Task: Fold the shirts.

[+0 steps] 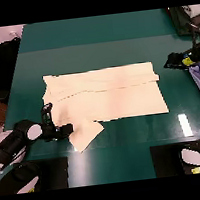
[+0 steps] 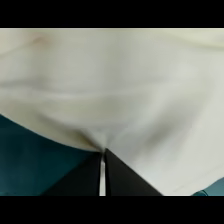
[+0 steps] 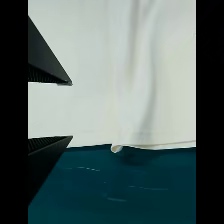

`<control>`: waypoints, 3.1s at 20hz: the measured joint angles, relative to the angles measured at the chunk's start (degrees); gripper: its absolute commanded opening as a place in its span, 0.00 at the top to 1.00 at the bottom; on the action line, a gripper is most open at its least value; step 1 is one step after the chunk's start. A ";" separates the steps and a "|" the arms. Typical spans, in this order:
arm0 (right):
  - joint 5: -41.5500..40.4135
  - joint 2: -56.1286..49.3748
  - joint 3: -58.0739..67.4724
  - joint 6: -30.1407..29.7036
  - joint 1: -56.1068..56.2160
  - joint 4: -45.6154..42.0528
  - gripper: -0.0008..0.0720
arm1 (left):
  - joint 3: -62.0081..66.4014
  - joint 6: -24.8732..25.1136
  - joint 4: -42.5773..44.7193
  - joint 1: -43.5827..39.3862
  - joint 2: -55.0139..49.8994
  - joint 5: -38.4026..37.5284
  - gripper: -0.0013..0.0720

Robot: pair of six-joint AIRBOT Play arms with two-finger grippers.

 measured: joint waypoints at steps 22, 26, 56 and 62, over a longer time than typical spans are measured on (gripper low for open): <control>2.56 -0.46 -30.27 -8.26 -3.72 0.33 0.96 | 13.86 10.14 0.00 -0.02 0.00 -3.98 0.94; 4.48 3.15 -30.75 -8.46 -2.95 -1.09 0.96 | 16.63 11.30 1.22 0.00 0.02 -7.63 0.94; -7.37 -5.25 -4.44 -6.86 -2.84 7.98 0.96 | 30.95 5.97 30.62 12.02 -11.32 14.97 0.94; -11.26 -11.43 -1.14 -6.82 -1.51 9.94 0.46 | 30.95 6.14 30.47 13.38 -18.49 21.88 0.92</control>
